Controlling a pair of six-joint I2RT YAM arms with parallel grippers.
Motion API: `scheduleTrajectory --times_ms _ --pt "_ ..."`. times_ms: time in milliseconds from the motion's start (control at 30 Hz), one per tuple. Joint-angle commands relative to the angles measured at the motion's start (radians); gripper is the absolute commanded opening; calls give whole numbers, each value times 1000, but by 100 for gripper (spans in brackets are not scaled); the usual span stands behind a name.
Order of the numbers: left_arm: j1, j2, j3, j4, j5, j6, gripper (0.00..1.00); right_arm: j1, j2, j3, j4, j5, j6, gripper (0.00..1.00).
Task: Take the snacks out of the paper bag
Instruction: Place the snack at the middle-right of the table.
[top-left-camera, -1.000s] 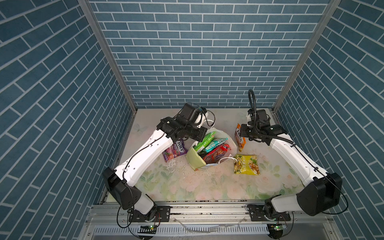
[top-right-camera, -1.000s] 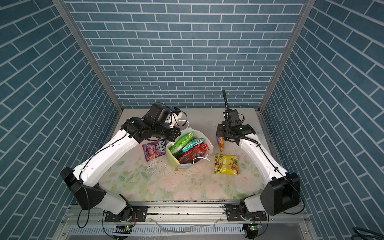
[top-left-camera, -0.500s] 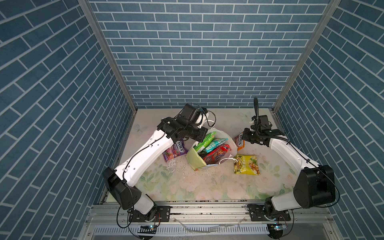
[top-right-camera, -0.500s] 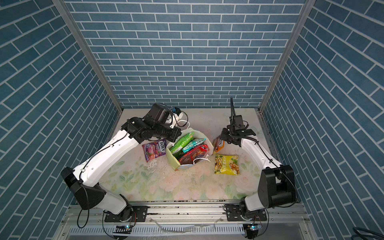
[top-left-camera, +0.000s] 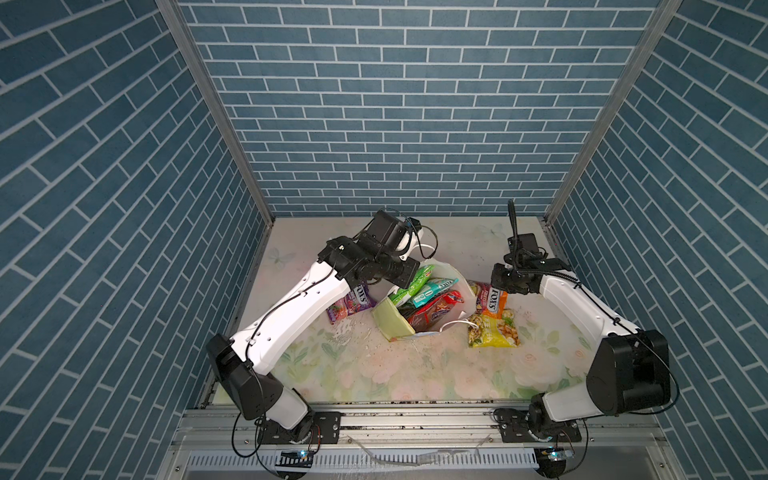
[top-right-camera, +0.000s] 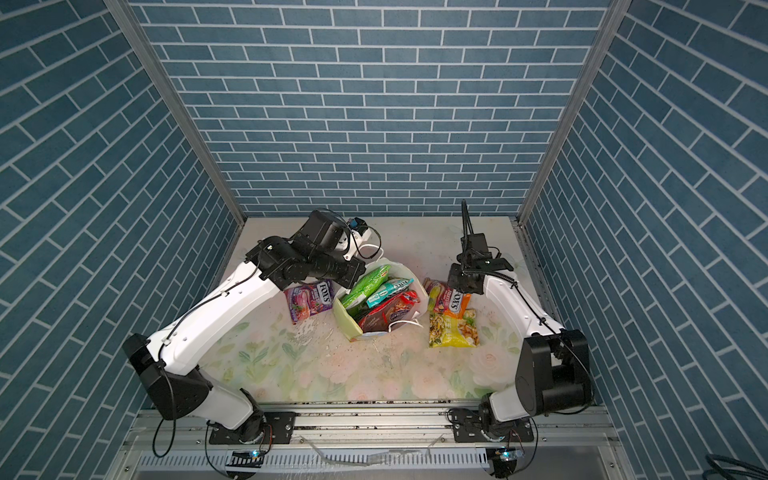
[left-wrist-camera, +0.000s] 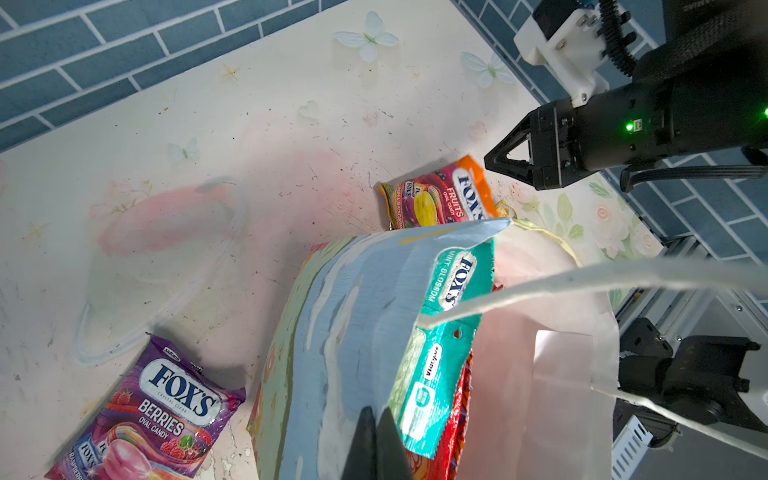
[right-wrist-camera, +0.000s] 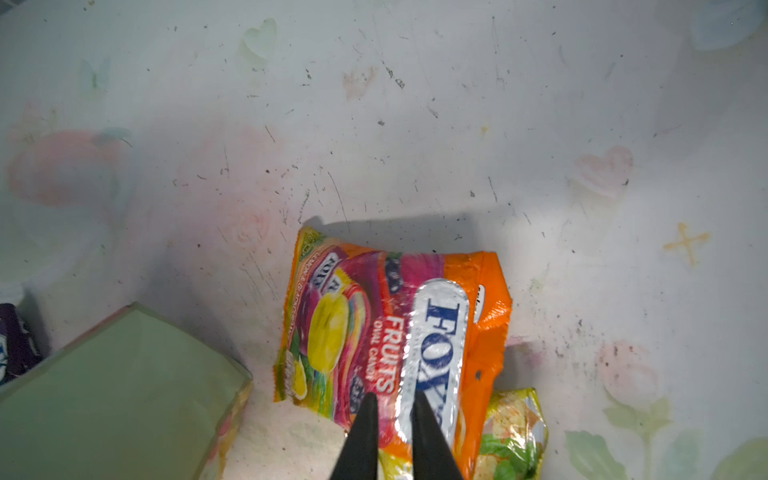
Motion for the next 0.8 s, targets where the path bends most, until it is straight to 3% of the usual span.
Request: scheduleTrajectory --times_ms 0,267,500,600,767 --pt "-25 4 38 -45 -22 27 0 -2 -65 7 -61 32 -12 21" --pt "-73 8 50 -62 -54 56 0 -2 -274 61 -142 -18 -27 22" --pt "-98 16 45 -51 -55 56 0 7 -425 142 -193 -307 -24 18" --pt "-111 18 48 -43 -63 58 0 55 -464 161 -212 -412 -28 15" --pt "-126 30 61 -42 -71 58 0 214 -483 211 -297 -413 -61 10"
